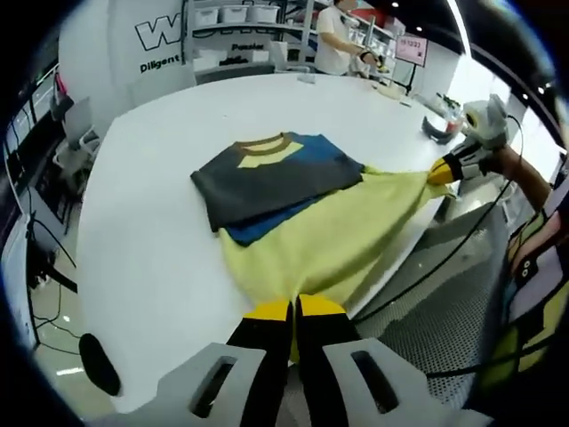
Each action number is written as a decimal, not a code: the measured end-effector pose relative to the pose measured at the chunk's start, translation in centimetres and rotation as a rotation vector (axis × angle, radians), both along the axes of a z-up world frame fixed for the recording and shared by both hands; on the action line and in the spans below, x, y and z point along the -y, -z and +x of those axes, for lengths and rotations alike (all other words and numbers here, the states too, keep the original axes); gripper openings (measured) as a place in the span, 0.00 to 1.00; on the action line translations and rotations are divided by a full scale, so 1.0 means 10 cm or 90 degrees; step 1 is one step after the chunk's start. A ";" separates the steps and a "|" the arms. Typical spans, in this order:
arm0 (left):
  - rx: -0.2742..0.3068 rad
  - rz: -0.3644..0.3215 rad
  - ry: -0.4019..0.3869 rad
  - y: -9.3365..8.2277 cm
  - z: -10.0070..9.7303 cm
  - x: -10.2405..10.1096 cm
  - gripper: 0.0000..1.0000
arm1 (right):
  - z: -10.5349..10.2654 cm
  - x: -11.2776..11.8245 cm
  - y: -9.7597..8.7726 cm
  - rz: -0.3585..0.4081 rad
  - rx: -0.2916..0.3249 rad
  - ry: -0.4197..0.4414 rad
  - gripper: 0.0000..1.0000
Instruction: Fold the garment on the visible template until the final outline fits inside the template.
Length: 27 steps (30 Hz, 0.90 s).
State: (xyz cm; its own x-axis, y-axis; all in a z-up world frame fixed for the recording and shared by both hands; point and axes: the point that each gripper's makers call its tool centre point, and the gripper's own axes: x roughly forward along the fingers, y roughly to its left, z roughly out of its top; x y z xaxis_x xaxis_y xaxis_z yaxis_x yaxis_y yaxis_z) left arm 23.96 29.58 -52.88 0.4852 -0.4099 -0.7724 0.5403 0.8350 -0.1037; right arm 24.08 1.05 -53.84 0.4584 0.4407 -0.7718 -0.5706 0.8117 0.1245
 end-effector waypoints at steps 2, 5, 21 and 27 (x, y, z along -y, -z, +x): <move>0.003 -0.004 -0.006 -0.05 0.02 -0.01 0.00 | 0.03 -0.02 -0.07 -0.004 0.012 -0.004 0.00; 0.019 -0.002 -0.022 -0.10 0.09 -0.05 0.00 | 0.10 -0.06 -0.15 0.006 0.026 -0.004 0.00; 0.132 0.011 -0.064 -0.14 0.57 -0.07 0.00 | 0.62 -0.06 -0.25 0.112 0.048 0.133 0.00; 0.140 -0.008 -0.080 -0.14 0.68 -0.07 0.00 | 0.70 -0.05 -0.19 0.099 0.055 0.133 0.00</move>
State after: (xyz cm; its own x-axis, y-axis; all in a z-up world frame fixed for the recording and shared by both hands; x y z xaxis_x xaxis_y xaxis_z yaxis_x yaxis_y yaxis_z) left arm 30.75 30.29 -51.52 0.6891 -0.3450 -0.6373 0.4430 0.8965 -0.0063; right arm 31.05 1.59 -51.95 0.6130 0.4396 -0.6565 -0.4066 0.8880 0.2149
